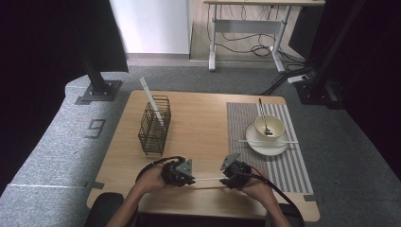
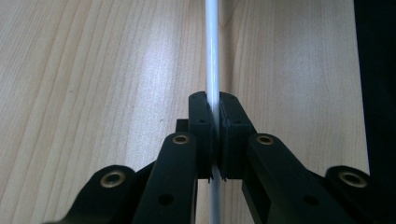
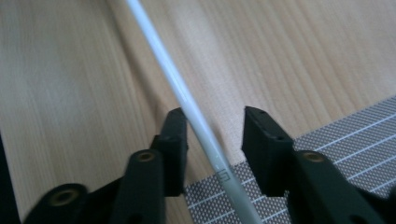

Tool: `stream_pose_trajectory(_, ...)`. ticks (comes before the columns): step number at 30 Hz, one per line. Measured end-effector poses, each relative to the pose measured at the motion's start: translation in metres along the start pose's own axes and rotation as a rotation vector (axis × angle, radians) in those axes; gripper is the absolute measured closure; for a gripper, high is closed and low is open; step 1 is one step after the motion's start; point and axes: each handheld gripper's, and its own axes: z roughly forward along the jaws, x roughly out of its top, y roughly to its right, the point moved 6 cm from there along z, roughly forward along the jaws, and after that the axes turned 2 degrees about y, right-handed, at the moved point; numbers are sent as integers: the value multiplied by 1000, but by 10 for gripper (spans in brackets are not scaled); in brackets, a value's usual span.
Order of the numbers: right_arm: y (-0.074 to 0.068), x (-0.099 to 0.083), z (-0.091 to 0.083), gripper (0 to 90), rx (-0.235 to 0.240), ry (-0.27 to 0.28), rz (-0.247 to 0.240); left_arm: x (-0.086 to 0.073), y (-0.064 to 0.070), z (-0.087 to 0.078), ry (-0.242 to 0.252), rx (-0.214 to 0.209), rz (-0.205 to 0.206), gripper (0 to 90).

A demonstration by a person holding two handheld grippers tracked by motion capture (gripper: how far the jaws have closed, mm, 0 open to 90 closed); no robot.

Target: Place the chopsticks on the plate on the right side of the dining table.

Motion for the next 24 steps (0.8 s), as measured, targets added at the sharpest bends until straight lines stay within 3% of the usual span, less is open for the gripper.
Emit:
stream_pose_trajectory(2,-2,0,0,695,10,-5,-11,0,0,0,-2,2,2,856)
stream_pose_trajectory(9,-3,-1,-2,724,24,-13,-16,-1,-4,1,22,26,15,844)
stream_pose_trajectory(15,-8,-1,-4,787,101,-6,-16,-2,-11,-3,53,80,6,786)
stream_pose_trajectory(18,-13,1,-6,823,153,8,-17,-2,-15,-4,69,114,-12,734)
stream_pose_trajectory(20,-16,2,-7,830,175,21,-13,-3,-17,-5,76,114,-40,710)
stream_pose_trajectory(24,-13,1,-9,831,154,14,2,-3,-21,-6,97,147,-95,580)
